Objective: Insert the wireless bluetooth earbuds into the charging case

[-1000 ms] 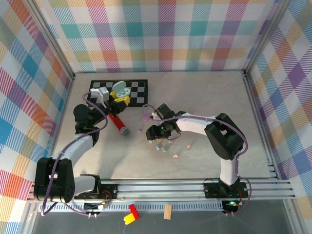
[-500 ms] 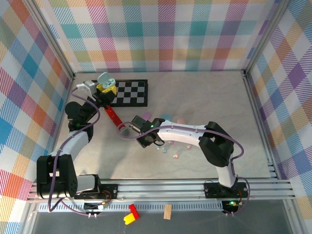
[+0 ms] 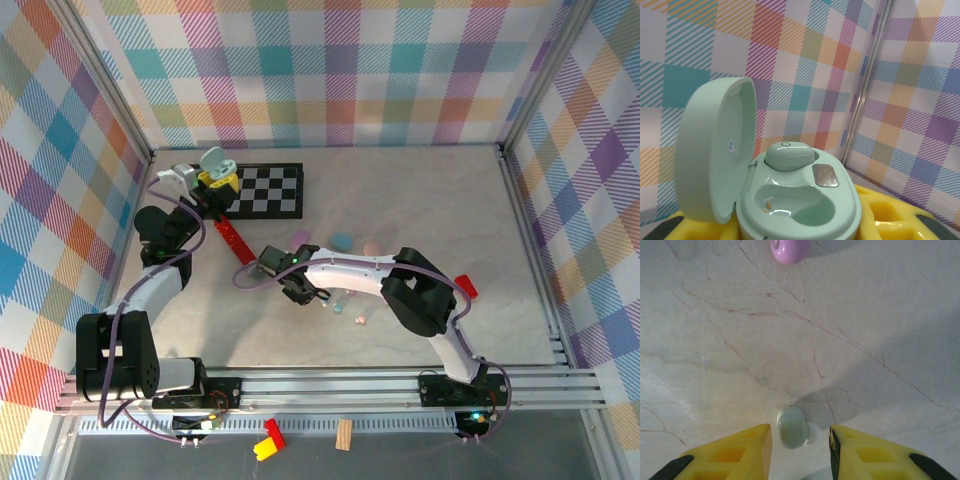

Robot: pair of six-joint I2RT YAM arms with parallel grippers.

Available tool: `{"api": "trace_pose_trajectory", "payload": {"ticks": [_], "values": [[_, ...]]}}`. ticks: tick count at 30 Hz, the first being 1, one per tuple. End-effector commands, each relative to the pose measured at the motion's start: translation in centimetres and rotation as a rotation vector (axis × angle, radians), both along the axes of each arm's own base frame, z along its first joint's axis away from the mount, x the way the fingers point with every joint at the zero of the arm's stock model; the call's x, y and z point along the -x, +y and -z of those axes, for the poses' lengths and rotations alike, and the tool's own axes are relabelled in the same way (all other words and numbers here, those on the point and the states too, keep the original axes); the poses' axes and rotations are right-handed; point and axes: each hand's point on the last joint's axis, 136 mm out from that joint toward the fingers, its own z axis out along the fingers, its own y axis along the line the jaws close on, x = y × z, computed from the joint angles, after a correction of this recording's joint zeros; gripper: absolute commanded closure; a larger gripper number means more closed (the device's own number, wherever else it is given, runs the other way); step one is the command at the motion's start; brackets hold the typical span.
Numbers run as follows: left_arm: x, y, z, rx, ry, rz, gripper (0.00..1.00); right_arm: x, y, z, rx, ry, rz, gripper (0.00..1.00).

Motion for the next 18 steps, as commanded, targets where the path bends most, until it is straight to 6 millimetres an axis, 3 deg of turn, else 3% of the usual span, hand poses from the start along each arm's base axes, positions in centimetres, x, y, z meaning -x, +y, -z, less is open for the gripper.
{"api": "trace_pose_trajectory", "payload": {"ticks": [1, 8, 18], "values": [[0.5, 0.4, -2.0, 0.005, -0.072, 0.001, 0.78, -0.1, 0.0, 0.0, 0.034, -0.001, -0.016, 0.66], [0.4, 0.3, -1.7, 0.001, -0.065, 0.010, 0.78, -0.2, 0.6, 0.7, 0.042, 0.016, -0.034, 0.68], [0.3, 0.2, -1.6, 0.006, -0.068, 0.015, 0.79, -0.2, 0.6, 1.3, 0.060, 0.024, -0.041, 0.79]]}}
